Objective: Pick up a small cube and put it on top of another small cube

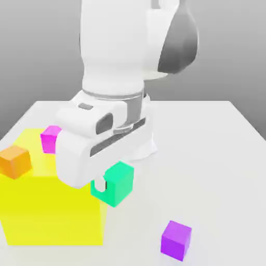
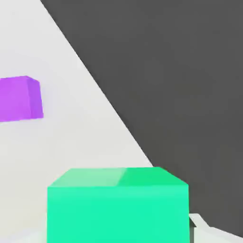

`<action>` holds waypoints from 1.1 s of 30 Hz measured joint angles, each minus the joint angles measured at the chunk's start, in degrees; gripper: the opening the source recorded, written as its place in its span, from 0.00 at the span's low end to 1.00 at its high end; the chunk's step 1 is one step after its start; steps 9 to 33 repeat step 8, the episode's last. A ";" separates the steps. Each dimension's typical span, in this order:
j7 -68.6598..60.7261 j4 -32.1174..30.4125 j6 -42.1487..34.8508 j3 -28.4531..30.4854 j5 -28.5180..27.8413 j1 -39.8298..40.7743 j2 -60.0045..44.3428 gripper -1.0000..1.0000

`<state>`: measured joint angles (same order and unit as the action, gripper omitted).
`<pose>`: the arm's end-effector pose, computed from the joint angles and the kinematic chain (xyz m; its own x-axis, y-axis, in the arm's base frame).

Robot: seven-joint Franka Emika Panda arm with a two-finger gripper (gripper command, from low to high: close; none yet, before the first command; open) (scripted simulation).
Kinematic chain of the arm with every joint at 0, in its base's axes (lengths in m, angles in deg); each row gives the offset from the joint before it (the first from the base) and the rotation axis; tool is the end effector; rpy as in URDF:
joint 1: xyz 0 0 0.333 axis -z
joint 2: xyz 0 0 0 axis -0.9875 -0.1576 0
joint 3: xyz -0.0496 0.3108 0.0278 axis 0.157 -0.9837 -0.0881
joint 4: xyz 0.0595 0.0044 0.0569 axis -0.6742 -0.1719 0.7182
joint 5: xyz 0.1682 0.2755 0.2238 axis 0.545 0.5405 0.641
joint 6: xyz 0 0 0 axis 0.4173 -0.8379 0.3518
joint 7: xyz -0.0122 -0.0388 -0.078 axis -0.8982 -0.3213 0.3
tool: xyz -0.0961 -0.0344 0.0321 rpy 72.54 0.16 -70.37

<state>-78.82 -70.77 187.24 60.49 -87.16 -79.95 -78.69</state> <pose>0.4824 -0.1359 0.4003 0.9990 -0.0428 0.0085 -0.0431 -0.9986 0.0295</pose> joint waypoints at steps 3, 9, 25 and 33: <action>0.71 -0.02 -3.22 4.67 -0.03 4.90 2.86 0.00; 0.42 -2.58 0.57 6.91 0.55 6.80 1.41 1.00; 0.42 -2.58 0.57 6.91 0.55 6.80 1.41 1.00; 0.42 -2.58 0.57 6.91 0.55 6.80 1.41 1.00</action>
